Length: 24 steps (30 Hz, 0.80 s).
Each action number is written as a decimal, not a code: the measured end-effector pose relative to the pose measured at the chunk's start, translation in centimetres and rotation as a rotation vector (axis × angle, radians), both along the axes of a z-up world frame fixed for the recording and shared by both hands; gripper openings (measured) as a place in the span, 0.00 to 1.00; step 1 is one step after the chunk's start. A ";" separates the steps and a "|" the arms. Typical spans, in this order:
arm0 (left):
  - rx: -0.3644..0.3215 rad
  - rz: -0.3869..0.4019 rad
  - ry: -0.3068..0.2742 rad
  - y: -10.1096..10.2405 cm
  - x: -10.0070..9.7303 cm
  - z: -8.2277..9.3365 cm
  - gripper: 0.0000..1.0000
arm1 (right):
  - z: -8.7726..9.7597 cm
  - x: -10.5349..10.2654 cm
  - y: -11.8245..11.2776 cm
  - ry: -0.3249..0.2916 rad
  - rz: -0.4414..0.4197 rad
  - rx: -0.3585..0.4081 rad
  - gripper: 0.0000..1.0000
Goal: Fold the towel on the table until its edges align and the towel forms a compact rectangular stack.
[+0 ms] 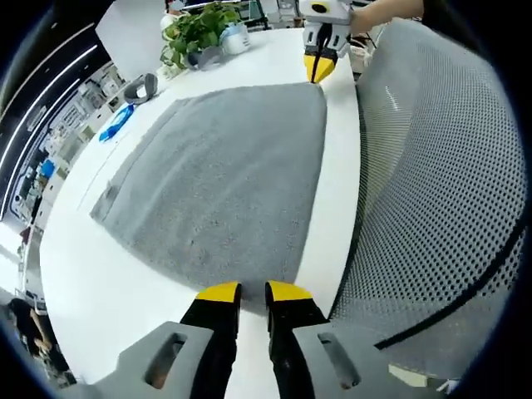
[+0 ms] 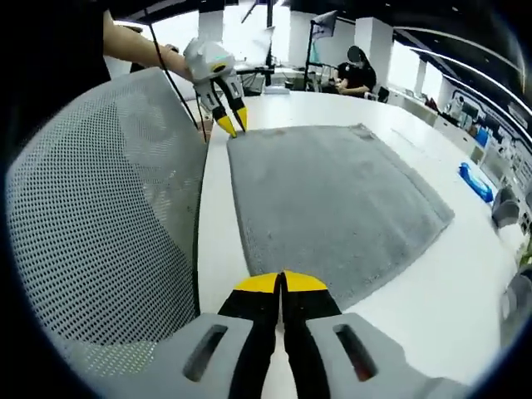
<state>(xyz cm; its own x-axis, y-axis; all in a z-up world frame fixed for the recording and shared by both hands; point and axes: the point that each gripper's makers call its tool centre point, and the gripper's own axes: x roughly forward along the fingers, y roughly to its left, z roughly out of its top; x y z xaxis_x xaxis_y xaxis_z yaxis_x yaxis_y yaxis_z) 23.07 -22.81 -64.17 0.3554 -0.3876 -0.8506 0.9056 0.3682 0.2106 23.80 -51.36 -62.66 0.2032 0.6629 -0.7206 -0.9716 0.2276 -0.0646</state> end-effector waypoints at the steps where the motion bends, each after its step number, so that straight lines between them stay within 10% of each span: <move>1: -0.002 -0.004 0.000 0.2 -0.1 0.0 0.16 | -0.3 -0.1 -0.6 0.016 -0.012 -0.020 0.00; 5: -0.006 -0.030 0.017 0.3 -1.0 -0.3 0.19 | -0.6 -0.7 -1.0 0.092 -0.058 0.030 0.04; 24: 0.023 -0.023 0.016 -0.3 -0.7 -1.3 0.13 | -2.4 -1.0 -1.9 0.031 -0.051 -0.104 0.06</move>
